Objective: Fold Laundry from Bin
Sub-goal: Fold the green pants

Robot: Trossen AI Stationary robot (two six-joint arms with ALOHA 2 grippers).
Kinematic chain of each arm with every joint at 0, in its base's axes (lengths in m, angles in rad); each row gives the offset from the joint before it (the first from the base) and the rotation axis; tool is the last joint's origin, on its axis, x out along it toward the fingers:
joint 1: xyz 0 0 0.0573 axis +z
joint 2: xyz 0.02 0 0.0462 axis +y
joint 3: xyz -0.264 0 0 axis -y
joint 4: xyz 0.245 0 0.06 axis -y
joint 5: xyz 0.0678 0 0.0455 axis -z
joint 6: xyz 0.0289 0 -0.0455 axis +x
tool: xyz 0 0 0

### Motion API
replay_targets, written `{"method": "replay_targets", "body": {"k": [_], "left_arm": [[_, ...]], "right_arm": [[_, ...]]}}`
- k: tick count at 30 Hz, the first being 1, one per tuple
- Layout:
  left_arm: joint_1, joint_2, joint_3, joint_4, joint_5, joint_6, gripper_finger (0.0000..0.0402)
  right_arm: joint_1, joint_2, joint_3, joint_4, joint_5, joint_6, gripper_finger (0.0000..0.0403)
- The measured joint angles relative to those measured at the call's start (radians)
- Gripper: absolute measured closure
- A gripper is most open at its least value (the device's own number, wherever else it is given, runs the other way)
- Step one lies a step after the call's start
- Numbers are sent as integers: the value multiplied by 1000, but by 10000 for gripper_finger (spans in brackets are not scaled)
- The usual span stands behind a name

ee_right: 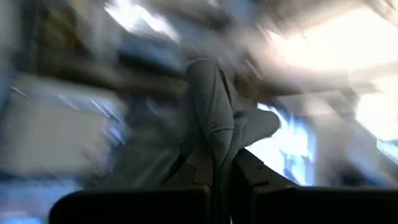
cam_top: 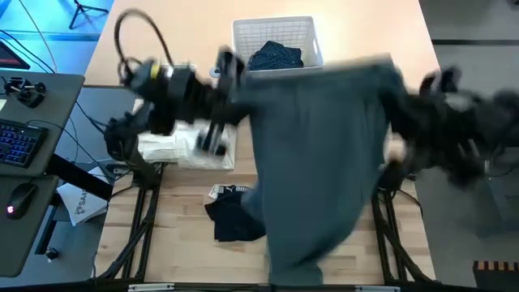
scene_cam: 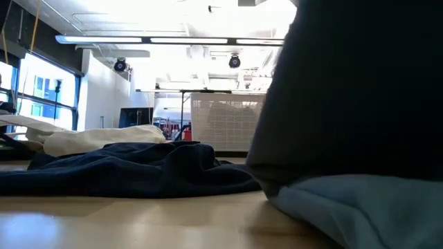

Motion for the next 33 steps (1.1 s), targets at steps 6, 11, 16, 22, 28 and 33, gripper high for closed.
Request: {"method": "replay_targets", "body": {"k": [6,11,16,22,28,33], "left_arm": [[185,-20,3,-353,-235,162,375],[281,10,2,-541,-211,171,375],[252,28,1,-544,-109,132,376],[165,21,1,-609,-85,34,376],[73,21,1,-478,-83,15,376],[51,30,0,-86,-25,-60,376]], "right_arm": [[-126,-170,-49,-487,313,250,396],[-264,-336,-121,-1235,157,1010,396],[-351,-429,-260,-1488,67,1388,396],[-368,-454,-442,-1445,-102,1415,396],[-365,-447,-489,-1294,-195,1384,396],[-366,-448,-429,-819,-385,1046,396]]}}
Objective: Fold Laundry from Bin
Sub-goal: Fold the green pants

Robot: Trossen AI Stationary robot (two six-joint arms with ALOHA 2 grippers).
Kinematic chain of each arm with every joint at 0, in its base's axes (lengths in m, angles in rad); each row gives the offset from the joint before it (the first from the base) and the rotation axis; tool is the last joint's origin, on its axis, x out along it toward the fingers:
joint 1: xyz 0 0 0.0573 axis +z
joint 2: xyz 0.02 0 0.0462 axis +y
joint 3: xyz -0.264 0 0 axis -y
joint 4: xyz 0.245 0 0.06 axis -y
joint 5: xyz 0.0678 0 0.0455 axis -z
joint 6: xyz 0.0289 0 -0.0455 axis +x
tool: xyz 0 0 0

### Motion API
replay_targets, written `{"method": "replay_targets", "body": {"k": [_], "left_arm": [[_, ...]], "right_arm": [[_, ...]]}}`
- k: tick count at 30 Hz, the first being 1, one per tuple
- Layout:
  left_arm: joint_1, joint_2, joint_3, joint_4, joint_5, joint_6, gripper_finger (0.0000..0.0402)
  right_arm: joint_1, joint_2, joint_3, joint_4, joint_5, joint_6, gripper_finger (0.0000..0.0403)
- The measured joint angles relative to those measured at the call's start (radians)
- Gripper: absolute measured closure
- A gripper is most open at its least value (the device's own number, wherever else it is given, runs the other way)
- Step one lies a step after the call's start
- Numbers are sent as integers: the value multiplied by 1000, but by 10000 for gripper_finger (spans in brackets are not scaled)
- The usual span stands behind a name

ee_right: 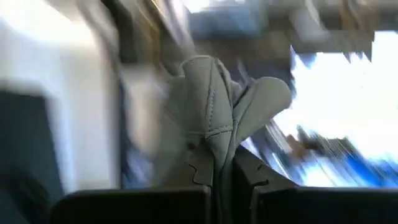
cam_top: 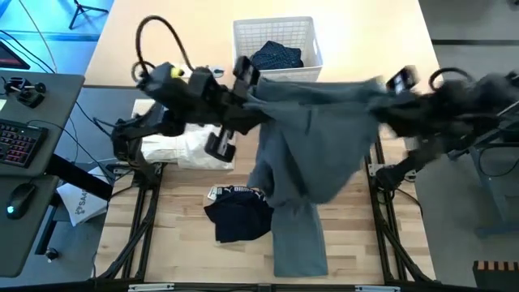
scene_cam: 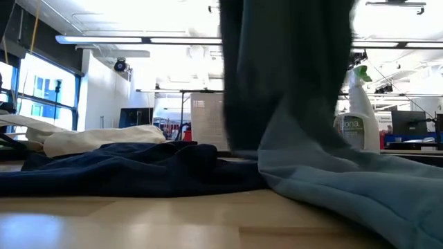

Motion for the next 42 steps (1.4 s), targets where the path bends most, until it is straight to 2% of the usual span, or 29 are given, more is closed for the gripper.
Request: {"method": "replay_targets", "body": {"k": [2,4,6,10,13,15,17,18,19,22,24,27,29,33,37,42], "left_arm": [[8,24,-1,156,64,-82,376],[11,57,-7,281,116,-187,376],[1,96,-7,374,139,-293,376],[-38,143,-7,522,143,-441,376],[-76,148,-6,555,151,-407,376],[-90,147,-3,546,159,-360,376],[-86,141,-2,485,145,-323,376],[-76,136,-1,447,135,-305,376],[-62,125,0,392,126,-283,376],[-20,41,0,174,80,-203,376],[12,-29,1,12,30,-182,376],[60,-64,7,-194,-11,-160,376],[80,-59,6,-314,-18,-151,376],[98,-33,2,-464,-26,-148,376],[95,-20,3,-549,-21,-136,376],[96,0,0,-669,-31,-117,376]], "right_arm": [[-1,4,4,211,-217,-94,396],[-4,24,1,348,-484,-135,396],[-8,49,-2,433,-637,-133,396],[5,121,44,493,-714,-61,396],[8,216,128,502,-792,-27,396],[13,260,204,448,-830,-56,396],[16,268,289,310,-792,-134,396],[16,262,329,241,-734,-174,396],[16,253,366,163,-652,-207,396],[14,228,445,-65,-321,-214,396],[12,211,432,-174,-113,-181,396],[12,198,390,-342,119,-95,390],[13,180,387,-473,224,5,377],[11,169,392,-730,324,229,322],[11,168,387,-896,316,352,240],[10,127,389,-1013,281,419,133]]}}
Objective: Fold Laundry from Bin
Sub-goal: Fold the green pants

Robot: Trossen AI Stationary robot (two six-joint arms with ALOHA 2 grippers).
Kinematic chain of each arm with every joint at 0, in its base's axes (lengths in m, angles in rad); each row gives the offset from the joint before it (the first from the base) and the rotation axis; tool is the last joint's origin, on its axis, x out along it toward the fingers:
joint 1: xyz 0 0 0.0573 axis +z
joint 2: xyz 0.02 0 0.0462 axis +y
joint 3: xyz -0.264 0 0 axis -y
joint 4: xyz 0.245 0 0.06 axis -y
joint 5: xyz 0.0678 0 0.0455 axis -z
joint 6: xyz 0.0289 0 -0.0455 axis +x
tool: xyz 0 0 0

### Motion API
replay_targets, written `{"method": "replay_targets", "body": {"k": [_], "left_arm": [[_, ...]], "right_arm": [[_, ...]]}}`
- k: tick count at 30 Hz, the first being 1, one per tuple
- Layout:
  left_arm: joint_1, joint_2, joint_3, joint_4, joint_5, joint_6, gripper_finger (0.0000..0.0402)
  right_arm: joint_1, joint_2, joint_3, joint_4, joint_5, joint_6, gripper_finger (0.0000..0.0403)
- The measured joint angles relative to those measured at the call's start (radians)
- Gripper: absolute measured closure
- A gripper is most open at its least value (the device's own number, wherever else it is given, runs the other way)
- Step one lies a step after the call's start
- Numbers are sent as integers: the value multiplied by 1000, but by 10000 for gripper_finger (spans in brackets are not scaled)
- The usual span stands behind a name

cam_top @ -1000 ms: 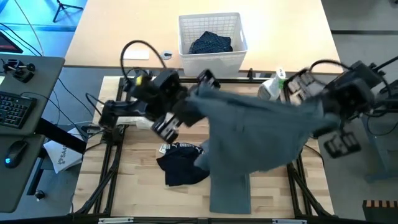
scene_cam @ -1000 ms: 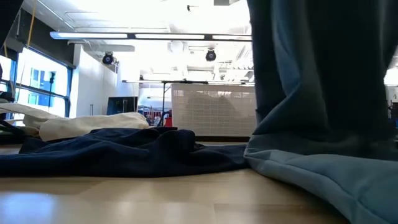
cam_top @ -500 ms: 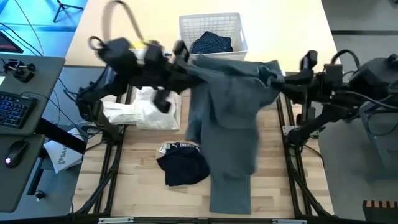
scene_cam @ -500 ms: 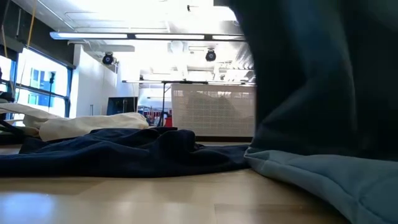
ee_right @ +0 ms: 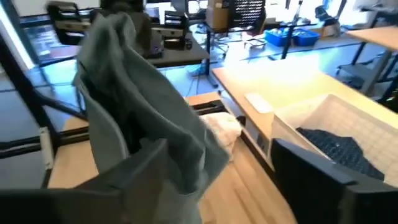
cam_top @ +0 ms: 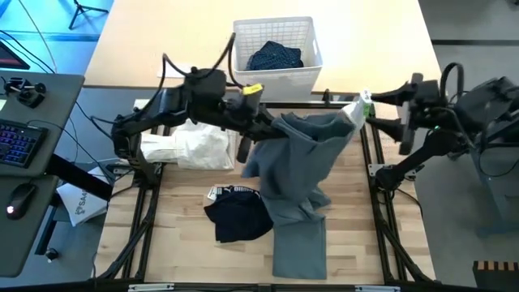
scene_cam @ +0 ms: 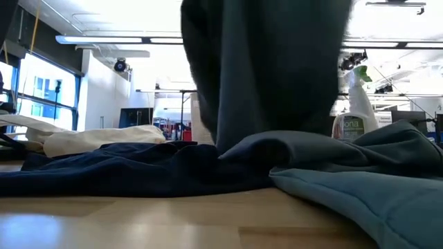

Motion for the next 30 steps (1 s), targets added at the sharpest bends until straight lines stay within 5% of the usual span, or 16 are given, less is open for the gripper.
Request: {"method": "replay_targets", "body": {"k": [7,12,18,30], "left_arm": [[0,27,1,-129,-56,41,376],[-6,74,0,-191,-56,48,376],[-10,85,0,-247,-52,44,376],[-15,86,0,-246,-56,29,376]], "right_arm": [[0,24,-2,-27,-117,-44,49],[-44,108,-2,-33,-182,-114,43],[-155,199,-17,-81,-390,-138,43],[-278,48,-472,313,-564,-204,43]]}}
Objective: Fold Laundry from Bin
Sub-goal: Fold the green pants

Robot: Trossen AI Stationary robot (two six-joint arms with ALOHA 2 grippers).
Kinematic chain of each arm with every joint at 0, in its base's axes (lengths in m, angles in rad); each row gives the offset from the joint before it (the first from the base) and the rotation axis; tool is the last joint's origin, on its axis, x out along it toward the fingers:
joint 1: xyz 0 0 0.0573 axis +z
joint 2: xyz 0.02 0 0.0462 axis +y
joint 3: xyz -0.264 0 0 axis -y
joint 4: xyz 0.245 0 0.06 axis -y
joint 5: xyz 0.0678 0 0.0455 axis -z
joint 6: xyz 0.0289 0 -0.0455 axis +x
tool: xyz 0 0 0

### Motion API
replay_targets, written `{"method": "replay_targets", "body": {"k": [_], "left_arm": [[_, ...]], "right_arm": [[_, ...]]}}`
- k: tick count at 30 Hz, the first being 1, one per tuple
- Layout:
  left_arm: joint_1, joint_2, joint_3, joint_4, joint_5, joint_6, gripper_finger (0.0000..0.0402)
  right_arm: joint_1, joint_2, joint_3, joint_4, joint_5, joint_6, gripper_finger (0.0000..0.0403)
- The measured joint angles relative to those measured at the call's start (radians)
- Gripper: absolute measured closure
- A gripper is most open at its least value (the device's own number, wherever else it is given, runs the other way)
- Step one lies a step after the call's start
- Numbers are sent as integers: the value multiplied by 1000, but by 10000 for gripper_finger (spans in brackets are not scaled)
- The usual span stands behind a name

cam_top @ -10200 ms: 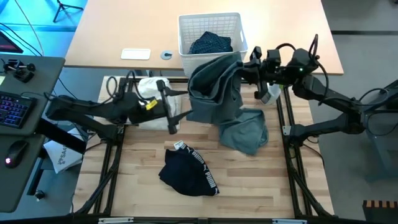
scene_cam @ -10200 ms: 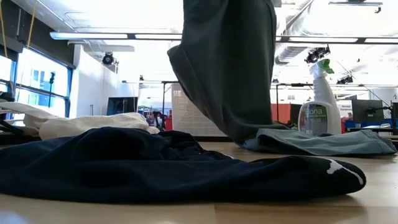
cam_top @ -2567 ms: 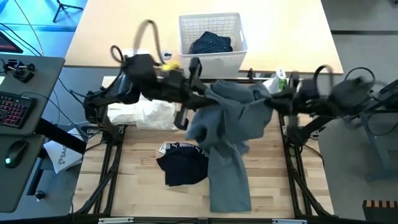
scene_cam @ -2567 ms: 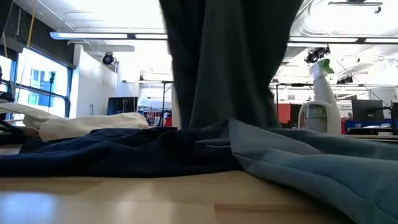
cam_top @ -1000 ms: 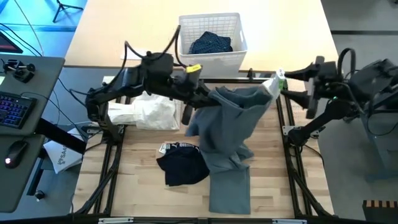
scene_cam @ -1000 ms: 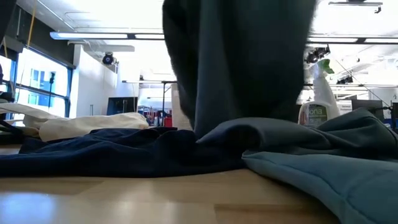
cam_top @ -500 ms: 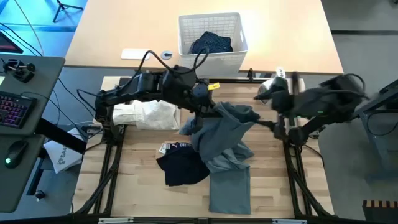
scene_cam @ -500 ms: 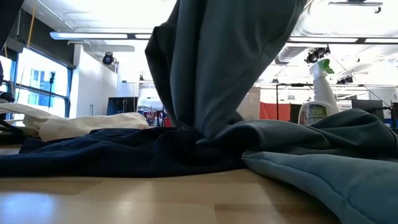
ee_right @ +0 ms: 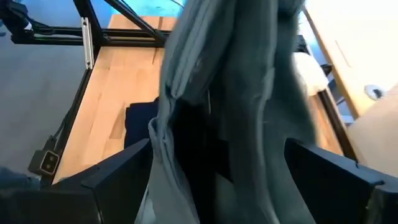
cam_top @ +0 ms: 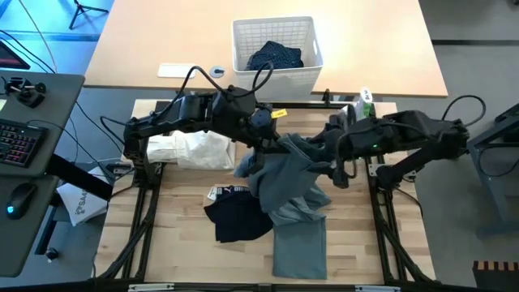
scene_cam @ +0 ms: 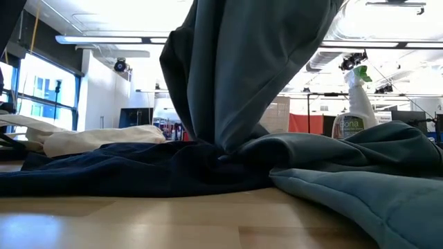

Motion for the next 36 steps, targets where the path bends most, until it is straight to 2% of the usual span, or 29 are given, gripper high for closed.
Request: {"method": "replay_targets", "body": {"k": [7,10,14,18,21,22,28,33,34,36], "left_arm": [[0,0,0,-1,0,0,376],[-2,2,-1,-2,0,-1,376],[-6,2,-1,0,-1,-1,376],[-12,2,-1,8,-3,1,376],[-13,2,-1,16,-1,0,375],[-13,2,-1,18,0,0,373],[-3,-10,-1,47,3,35,317],[32,-37,0,115,5,37,257],[40,-43,0,107,5,37,247],[50,-47,1,96,5,53,232]], "right_arm": [[-38,-26,-181,180,-120,-36,45],[-56,-20,-208,215,-137,-60,67],[-88,-20,-210,219,-137,-60,138],[-116,-19,-196,192,-138,-53,256],[-135,-19,-132,126,-138,-55,361],[-140,-18,-97,96,-136,-60,382],[-142,12,202,-90,-114,10,387],[-141,103,488,-252,-189,60,394],[-140,124,525,-281,-205,67,394],[-136,113,486,-273,-253,74,398]]}}
